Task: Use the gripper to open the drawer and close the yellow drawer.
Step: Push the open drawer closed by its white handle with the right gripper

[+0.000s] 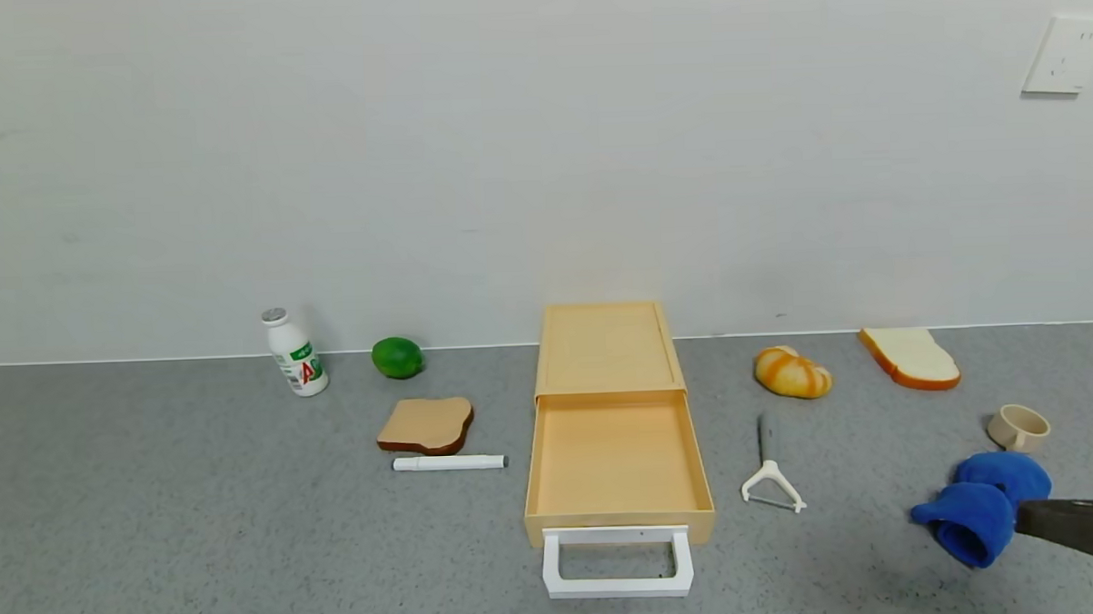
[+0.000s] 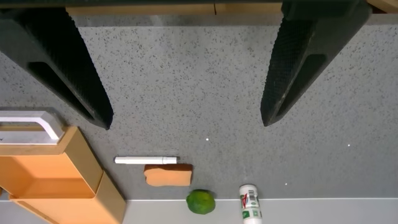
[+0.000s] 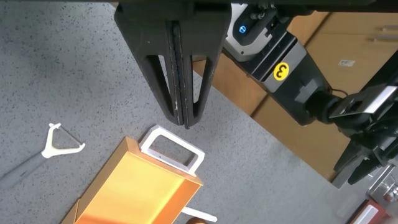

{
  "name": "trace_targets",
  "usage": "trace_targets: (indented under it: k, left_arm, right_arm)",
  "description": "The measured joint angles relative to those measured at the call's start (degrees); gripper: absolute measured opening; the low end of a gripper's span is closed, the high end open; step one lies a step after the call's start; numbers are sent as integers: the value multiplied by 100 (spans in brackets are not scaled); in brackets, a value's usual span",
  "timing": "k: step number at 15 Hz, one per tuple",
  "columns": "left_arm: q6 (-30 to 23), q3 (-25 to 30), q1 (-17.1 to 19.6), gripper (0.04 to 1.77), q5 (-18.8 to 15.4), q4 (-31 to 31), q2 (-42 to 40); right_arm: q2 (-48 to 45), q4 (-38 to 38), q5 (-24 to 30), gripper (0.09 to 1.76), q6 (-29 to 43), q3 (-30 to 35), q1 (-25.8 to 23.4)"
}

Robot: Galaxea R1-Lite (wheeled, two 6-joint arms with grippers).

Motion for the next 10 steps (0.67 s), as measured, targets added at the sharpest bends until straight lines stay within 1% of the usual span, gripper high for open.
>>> trace_targets:
  k: [7,10]
  left_arm:
    - [2,0,0,172,-2,0,0]
    - [0,0,0,172,-2,0,0]
  right_arm:
    - [-22,-9,28,12,0,11,17]
    - [74,-49,22,12,9,-174,44]
